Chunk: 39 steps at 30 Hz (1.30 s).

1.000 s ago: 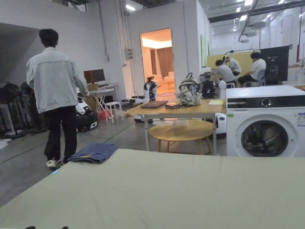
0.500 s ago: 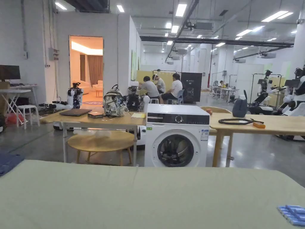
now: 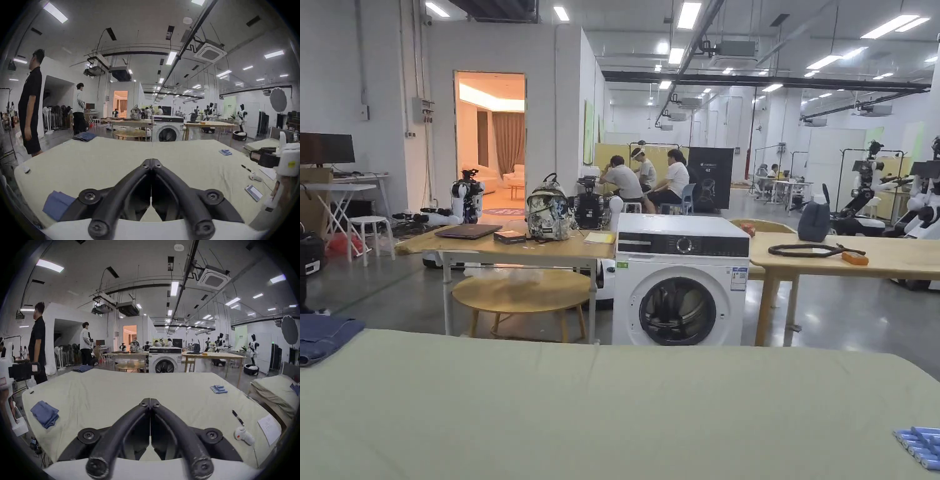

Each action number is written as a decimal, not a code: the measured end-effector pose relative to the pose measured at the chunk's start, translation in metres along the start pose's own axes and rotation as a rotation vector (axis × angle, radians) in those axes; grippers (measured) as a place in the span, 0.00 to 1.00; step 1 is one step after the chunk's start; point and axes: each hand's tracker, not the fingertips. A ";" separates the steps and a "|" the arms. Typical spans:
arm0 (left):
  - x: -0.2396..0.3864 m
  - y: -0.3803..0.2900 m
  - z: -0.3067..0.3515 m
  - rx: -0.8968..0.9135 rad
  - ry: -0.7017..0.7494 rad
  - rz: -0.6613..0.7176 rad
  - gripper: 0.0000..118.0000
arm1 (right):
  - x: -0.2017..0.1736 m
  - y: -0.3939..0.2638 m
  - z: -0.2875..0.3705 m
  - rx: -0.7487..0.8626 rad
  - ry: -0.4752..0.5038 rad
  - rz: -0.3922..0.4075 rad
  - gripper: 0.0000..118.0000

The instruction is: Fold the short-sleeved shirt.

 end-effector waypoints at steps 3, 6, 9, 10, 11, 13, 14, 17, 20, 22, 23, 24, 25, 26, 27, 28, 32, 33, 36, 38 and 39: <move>-0.001 0.000 0.002 0.003 -0.010 0.005 0.00 | 0.000 0.000 0.000 0.006 -0.002 0.007 0.00; 0.000 0.001 0.003 0.010 -0.021 0.020 0.00 | 0.001 0.000 0.001 0.015 0.001 -0.004 0.00; -0.001 0.000 0.003 0.014 -0.024 0.022 0.00 | 0.001 0.002 0.004 0.020 -0.010 -0.016 0.00; -0.002 0.000 0.003 0.012 -0.027 0.024 0.00 | 0.002 0.002 0.004 0.022 -0.014 -0.019 0.00; -0.002 -0.001 0.004 0.013 -0.028 0.024 0.00 | 0.003 0.003 0.005 0.023 -0.016 -0.024 0.00; -0.002 -0.002 0.004 0.012 -0.029 0.029 0.00 | 0.004 0.003 0.005 0.025 -0.011 -0.036 0.00; -0.003 -0.002 0.004 0.016 -0.033 0.030 0.00 | 0.004 0.003 0.005 0.027 -0.012 -0.041 0.00; 0.000 -0.001 0.005 0.027 -0.024 0.015 0.30 | 0.004 0.001 0.005 0.026 0.000 -0.038 0.46; 0.003 0.000 0.003 0.017 -0.015 -0.016 0.64 | -0.001 0.002 0.004 0.024 -0.014 -0.011 0.85; 0.003 -0.001 0.003 0.012 -0.017 -0.017 0.73 | -0.002 0.001 0.004 0.026 -0.014 -0.005 0.91; 0.003 -0.002 0.003 0.012 -0.021 -0.008 0.86 | -0.003 0.002 0.005 0.034 -0.011 -0.004 0.98; 0.003 -0.003 0.004 0.018 -0.024 -0.001 0.91 | -0.004 0.002 0.006 0.044 -0.011 -0.002 0.99; 0.003 -0.002 0.005 0.029 -0.023 0.011 0.92 | -0.005 0.003 0.008 0.056 -0.007 0.002 0.99; 0.003 -0.001 0.005 0.032 -0.018 0.018 0.92 | -0.005 0.003 0.008 0.057 -0.002 0.005 0.99; 0.002 0.000 0.005 0.032 -0.010 0.023 0.92 | -0.006 0.005 0.008 0.055 -0.001 0.008 0.99; 0.001 0.000 0.004 0.036 -0.002 0.026 0.92 | -0.007 0.006 0.008 0.055 -0.004 0.013 0.99; -0.001 0.000 0.006 0.040 -0.011 0.034 0.92 | -0.006 0.007 0.008 0.060 0.002 -0.023 0.99; -0.002 0.000 0.006 0.040 -0.009 0.035 0.92 | -0.005 0.007 0.007 0.058 0.006 -0.039 0.99; -0.003 -0.001 0.005 0.029 -0.013 0.045 0.92 | -0.003 0.007 0.007 0.052 0.012 -0.051 0.99; -0.004 -0.002 0.005 0.025 -0.007 0.047 0.92 | -0.004 0.007 0.007 0.042 0.015 -0.047 0.99; -0.004 -0.002 0.005 0.023 -0.007 0.047 0.92 | -0.004 0.007 0.006 0.039 0.010 -0.045 0.99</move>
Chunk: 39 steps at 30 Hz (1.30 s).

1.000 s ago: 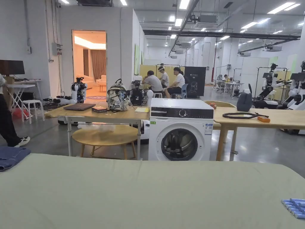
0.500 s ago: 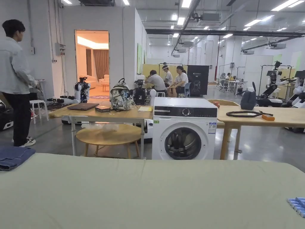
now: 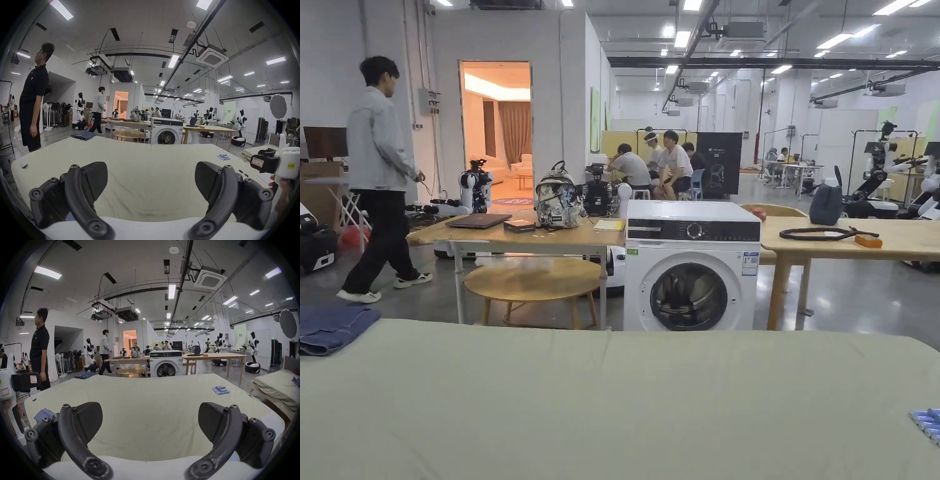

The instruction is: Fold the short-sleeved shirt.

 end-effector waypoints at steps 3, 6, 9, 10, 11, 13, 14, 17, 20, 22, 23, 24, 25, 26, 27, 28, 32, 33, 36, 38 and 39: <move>0.000 0.000 0.000 -0.004 0.000 0.002 0.92 | 0.000 -0.001 -0.001 -0.006 -0.007 -0.008 0.99; 0.001 0.000 -0.001 -0.008 -0.003 0.000 0.92 | 0.001 0.001 -0.003 -0.020 -0.018 -0.036 0.99; 0.000 -0.001 -0.001 -0.011 -0.002 0.003 0.92 | 0.005 0.004 -0.010 -0.080 -0.008 -0.116 0.99; 0.000 -0.001 -0.001 -0.013 -0.004 0.014 0.92 | 0.007 0.005 -0.011 -0.086 -0.011 -0.173 0.99; -0.001 -0.001 -0.002 -0.014 -0.011 0.022 0.92 | 0.008 0.005 -0.013 -0.090 -0.022 -0.215 0.99; -0.001 0.000 -0.001 -0.013 -0.018 0.031 0.92 | 0.007 0.011 -0.018 -0.155 -0.098 -0.259 0.99; -0.001 0.000 -0.001 -0.011 -0.018 0.031 0.92 | 0.007 0.012 -0.021 -0.173 -0.112 -0.266 0.99; 0.001 0.001 0.000 -0.011 -0.018 0.027 0.92 | 0.010 0.008 -0.023 -0.198 -0.069 -0.268 0.99; 0.001 0.000 -0.001 -0.013 -0.024 0.032 0.92 | 0.010 0.006 -0.022 -0.201 -0.035 -0.295 0.99; 0.002 -0.001 -0.001 -0.017 -0.029 0.034 0.92 | 0.009 0.007 -0.022 -0.203 -0.031 -0.296 0.99; 0.002 -0.001 -0.001 -0.020 -0.031 0.034 0.92 | 0.010 0.007 -0.022 -0.206 -0.031 -0.294 0.99; 0.002 -0.001 -0.002 -0.022 -0.032 0.032 0.92 | 0.009 0.008 -0.022 -0.209 -0.035 -0.291 0.99; 0.003 -0.001 -0.001 -0.022 -0.030 0.030 0.92 | 0.009 0.008 -0.022 -0.213 -0.042 -0.290 0.99; 0.004 -0.001 -0.001 -0.023 -0.029 0.031 0.92 | 0.009 0.008 -0.023 -0.216 -0.047 -0.287 0.99; 0.004 -0.001 -0.001 -0.023 -0.029 0.032 0.92 | 0.010 0.008 -0.023 -0.218 -0.049 -0.287 0.99; 0.003 -0.001 -0.001 -0.024 -0.030 0.038 0.92 | 0.009 0.006 -0.024 -0.222 -0.052 -0.287 0.99; 0.004 -0.002 -0.002 -0.029 -0.036 0.048 0.92 | 0.008 0.004 -0.025 -0.223 -0.078 -0.290 0.99; 0.004 -0.002 -0.002 -0.029 -0.037 0.045 0.92 | 0.008 0.003 -0.025 -0.218 -0.090 -0.287 0.99; 0.006 -0.003 -0.004 -0.036 -0.038 0.033 0.92 | 0.009 0.001 -0.024 -0.196 -0.080 -0.286 0.99; 0.007 -0.005 -0.005 -0.043 -0.037 0.025 0.92 | 0.009 0.001 -0.023 -0.198 -0.047 -0.275 0.99; 0.007 -0.005 -0.006 -0.044 -0.033 0.023 0.92 | 0.009 0.000 -0.023 -0.195 -0.039 -0.264 0.99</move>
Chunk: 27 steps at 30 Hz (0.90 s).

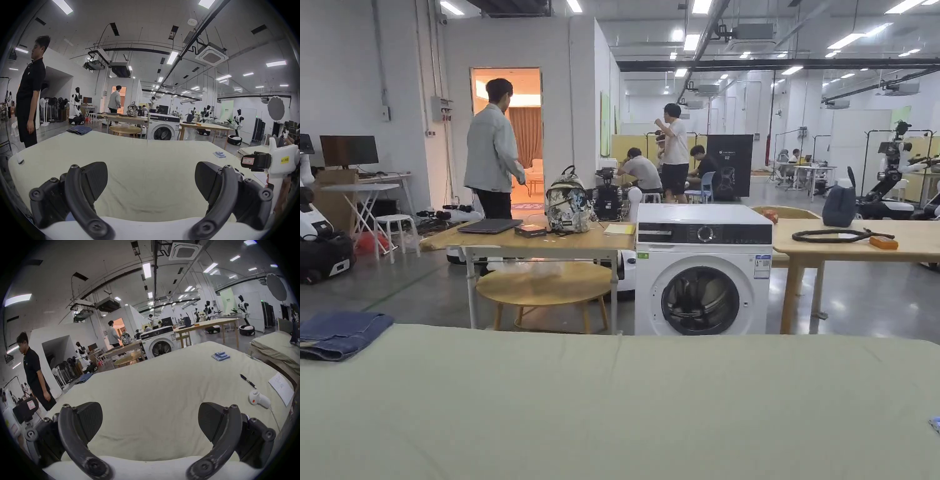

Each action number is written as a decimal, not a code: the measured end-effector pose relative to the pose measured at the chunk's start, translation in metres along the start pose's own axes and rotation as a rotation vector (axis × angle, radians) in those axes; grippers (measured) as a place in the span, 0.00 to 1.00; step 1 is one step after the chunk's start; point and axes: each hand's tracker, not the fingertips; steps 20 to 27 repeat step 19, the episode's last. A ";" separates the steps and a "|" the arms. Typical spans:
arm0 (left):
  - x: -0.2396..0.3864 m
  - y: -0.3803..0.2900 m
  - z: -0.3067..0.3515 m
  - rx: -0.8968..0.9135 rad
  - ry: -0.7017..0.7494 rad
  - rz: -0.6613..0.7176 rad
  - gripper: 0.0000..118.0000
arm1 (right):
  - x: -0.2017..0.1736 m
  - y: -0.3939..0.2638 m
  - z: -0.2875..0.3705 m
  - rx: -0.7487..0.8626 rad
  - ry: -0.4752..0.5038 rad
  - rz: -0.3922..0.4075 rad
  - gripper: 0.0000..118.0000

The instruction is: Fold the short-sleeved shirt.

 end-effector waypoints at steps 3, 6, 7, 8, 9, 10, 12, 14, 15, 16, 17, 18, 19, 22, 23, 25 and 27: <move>0.000 -0.002 -0.001 -0.007 0.000 0.000 0.92 | -0.003 -0.004 0.004 0.041 0.004 0.075 0.99; 0.000 -0.003 -0.002 -0.014 0.001 -0.005 0.92 | -0.008 -0.007 0.008 0.074 0.000 0.139 0.99; 0.000 -0.004 -0.003 -0.016 0.004 -0.006 0.92 | -0.011 -0.007 0.009 0.088 -0.010 0.161 0.99; -0.001 -0.004 -0.004 -0.018 0.007 -0.006 0.92 | -0.013 -0.007 0.011 0.096 -0.011 0.191 0.99; -0.001 -0.004 -0.004 -0.020 0.007 -0.004 0.92 | -0.014 -0.008 0.011 0.105 -0.011 0.203 0.99; -0.002 -0.005 -0.004 -0.021 0.005 -0.001 0.92 | -0.016 -0.009 0.012 0.113 -0.016 0.210 0.99; -0.002 -0.005 -0.004 -0.017 0.004 0.006 0.92 | -0.019 -0.010 0.012 0.122 -0.027 0.234 0.99; -0.003 -0.005 -0.005 -0.022 0.002 0.008 0.92 | -0.021 -0.012 0.010 0.123 -0.039 0.252 0.99; -0.003 -0.006 -0.005 -0.023 0.003 0.007 0.92 | -0.021 -0.013 0.010 0.122 -0.041 0.259 0.99; -0.003 -0.006 -0.006 -0.025 0.005 0.005 0.92 | -0.023 -0.014 0.010 0.124 -0.046 0.264 0.99; -0.004 -0.007 -0.006 -0.027 0.006 0.004 0.92 | -0.023 -0.014 0.010 0.126 -0.046 0.271 0.99; -0.005 -0.009 -0.007 -0.027 0.006 0.005 0.92 | -0.024 -0.015 0.010 0.130 -0.047 0.276 0.99; -0.006 -0.011 -0.008 -0.027 0.006 0.007 0.92 | -0.025 -0.015 0.010 0.133 -0.048 0.282 0.99; -0.006 -0.011 -0.008 -0.027 0.006 0.007 0.92 | -0.025 -0.015 0.010 0.133 -0.048 0.282 0.99; -0.006 -0.011 -0.008 -0.027 0.006 0.007 0.92 | -0.025 -0.015 0.010 0.133 -0.048 0.282 0.99; -0.006 -0.011 -0.008 -0.027 0.006 0.007 0.92 | -0.025 -0.015 0.010 0.133 -0.048 0.282 0.99; -0.006 -0.011 -0.008 -0.027 0.006 0.007 0.92 | -0.025 -0.015 0.010 0.133 -0.048 0.282 0.99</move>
